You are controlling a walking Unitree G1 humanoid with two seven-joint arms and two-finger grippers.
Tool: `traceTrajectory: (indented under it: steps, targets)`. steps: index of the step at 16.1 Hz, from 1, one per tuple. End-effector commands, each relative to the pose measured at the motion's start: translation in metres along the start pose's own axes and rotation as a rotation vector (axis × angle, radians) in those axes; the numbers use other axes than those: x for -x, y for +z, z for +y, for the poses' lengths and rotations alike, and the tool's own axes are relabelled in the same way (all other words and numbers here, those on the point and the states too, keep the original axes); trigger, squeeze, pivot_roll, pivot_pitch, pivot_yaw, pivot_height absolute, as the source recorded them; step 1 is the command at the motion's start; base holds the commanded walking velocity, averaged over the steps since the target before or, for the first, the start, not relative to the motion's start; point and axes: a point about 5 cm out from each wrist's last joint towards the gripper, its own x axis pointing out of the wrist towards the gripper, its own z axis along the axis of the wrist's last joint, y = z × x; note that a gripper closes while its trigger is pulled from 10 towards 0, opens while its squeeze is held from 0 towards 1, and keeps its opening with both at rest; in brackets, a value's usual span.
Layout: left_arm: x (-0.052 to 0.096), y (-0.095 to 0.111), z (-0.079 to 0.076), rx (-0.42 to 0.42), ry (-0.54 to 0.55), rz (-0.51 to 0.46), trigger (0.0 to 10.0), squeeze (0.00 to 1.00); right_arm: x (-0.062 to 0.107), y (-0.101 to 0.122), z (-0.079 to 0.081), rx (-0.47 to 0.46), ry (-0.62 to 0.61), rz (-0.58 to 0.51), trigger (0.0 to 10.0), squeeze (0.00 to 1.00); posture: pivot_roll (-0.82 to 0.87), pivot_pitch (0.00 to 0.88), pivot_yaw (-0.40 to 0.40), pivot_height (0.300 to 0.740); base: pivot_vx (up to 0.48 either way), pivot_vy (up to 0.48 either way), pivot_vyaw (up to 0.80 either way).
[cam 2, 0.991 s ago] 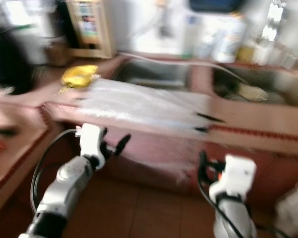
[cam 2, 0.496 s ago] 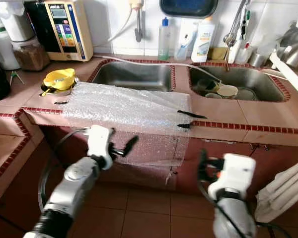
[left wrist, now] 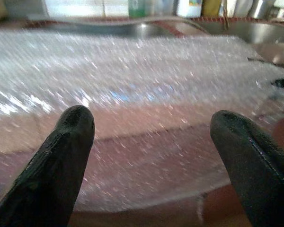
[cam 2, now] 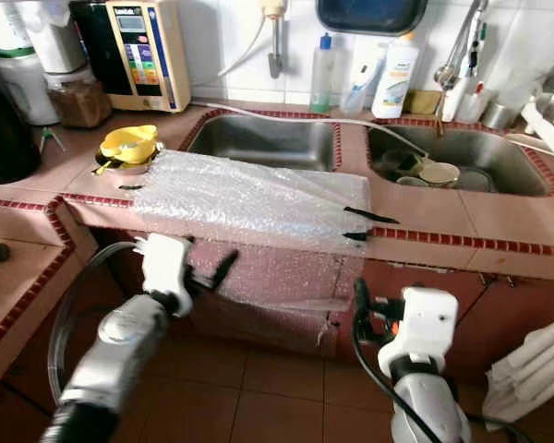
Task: Kitchen organization
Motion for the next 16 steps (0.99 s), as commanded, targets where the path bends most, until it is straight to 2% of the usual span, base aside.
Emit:
traceTrajectory:
  steps: [1, 2, 4, 6, 8, 10, 11, 13, 16]
  targets:
    - [0.014, -0.007, 0.011, -0.049, 0.001, 0.028, 10.0, 0.00, 0.011, 0.005, -0.003, 0.007, 0.002, -0.022, 10.0, 0.00, -0.01, 0.000, 0.030, 0.740, 0.000, 0.000, 0.00]
    - [0.022, -0.010, 0.019, -0.094, 0.010, 0.040, 10.0, 0.00, 0.022, 0.005, -0.006, 0.039, 0.017, -0.009, 10.0, 0.00, -0.01, 0.000, 0.031, 0.740, 0.000, 0.000, 0.00]
    - [0.031, -0.009, 0.027, -0.149, -0.008, 0.042, 10.0, 0.00, 0.033, 0.004, -0.013, 0.090, 0.042, 0.011, 10.0, 0.00, -0.01, 0.000, 0.026, 0.740, 0.000, 0.000, 0.00]
    - [0.035, -0.008, 0.031, -0.178, -0.030, 0.052, 10.0, 0.00, 0.037, 0.005, -0.019, 0.110, 0.045, 0.022, 10.0, 0.00, 0.00, 0.000, 0.022, 0.740, 0.000, 0.000, 0.00]
    - [0.037, -0.008, 0.027, -0.199, -0.079, 0.059, 10.0, 0.00, 0.033, 0.007, -0.023, 0.124, 0.047, 0.017, 10.0, 0.00, -0.01, 0.000, 0.022, 0.740, 0.000, 0.000, 0.00]
    - [0.035, -0.006, 0.024, -0.189, -0.073, 0.049, 10.0, 0.00, 0.030, 0.011, -0.021, 0.119, 0.046, -0.003, 10.0, 0.00, 0.00, 0.000, 0.023, 0.740, 0.000, 0.000, 0.00]
    - [0.031, -0.002, 0.022, -0.132, -0.037, 0.031, 10.0, 0.00, 0.031, 0.012, -0.019, 0.110, 0.037, -0.008, 10.0, 0.00, -0.01, 0.000, 0.027, 0.740, 0.000, 0.000, 0.00]
    - [0.029, 0.000, 0.017, -0.085, -0.027, 0.017, 10.0, 0.00, 0.031, 0.009, -0.014, 0.091, 0.043, 0.004, 10.0, 0.00, -0.01, 0.000, 0.029, 0.740, 0.000, 0.000, 0.00]
    - [0.030, 0.000, 0.016, -0.081, -0.029, 0.022, 10.0, 0.00, 0.030, 0.010, -0.011, 0.080, 0.045, -0.001, 10.0, 0.00, -0.01, 0.000, 0.028, 0.740, 0.000, 0.000, -0.61]
